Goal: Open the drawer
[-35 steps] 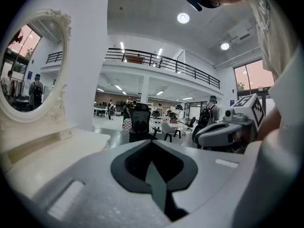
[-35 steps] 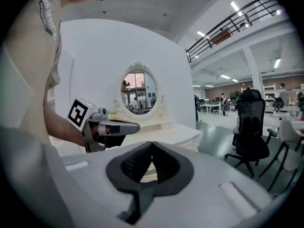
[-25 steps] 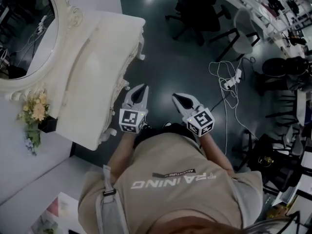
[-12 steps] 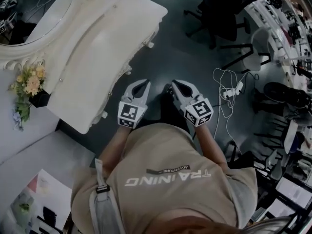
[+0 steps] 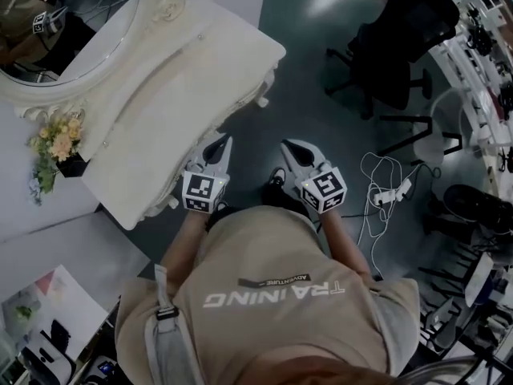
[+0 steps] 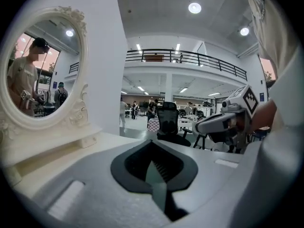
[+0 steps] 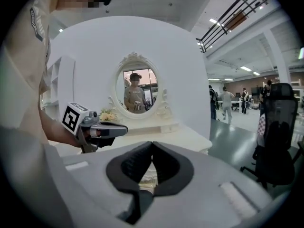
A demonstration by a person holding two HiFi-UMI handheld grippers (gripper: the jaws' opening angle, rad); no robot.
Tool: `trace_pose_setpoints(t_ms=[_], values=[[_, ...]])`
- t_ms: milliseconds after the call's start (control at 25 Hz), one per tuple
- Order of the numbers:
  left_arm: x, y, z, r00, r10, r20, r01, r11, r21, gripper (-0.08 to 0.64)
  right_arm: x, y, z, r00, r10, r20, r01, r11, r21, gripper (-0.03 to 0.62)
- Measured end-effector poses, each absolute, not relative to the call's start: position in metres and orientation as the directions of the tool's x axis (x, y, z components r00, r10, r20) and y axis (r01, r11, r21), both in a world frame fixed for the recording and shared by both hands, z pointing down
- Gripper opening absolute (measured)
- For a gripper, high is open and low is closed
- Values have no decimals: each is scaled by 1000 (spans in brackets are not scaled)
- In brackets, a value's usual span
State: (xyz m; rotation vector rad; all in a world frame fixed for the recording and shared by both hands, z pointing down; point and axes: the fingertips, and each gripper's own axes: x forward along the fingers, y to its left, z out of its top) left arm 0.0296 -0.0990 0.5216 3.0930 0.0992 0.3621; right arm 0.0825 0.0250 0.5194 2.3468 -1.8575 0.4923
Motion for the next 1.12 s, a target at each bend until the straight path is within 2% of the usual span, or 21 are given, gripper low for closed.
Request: trace_pose_setpoints(t_ms=[240,560,920,1120], values=[[95,-63,529,971,17,238,9,-999,33,-2,158,60,540,124,-932,340,-977,-174,-120,3],[147,-35,537,962,-115,248,-133,-989,59,-2,228,72,551,-21,-940,342,-992,-22,-122,3],[167,-53,546,933,-159,322,-194,-978,79,-2,257,57,562,-74,-943,323,-984,18,-175,3],[156,-84,539,923,-238,303,-277,-956,95,-2,249,27,576,-141,-923,358,-976,69,-207,3]])
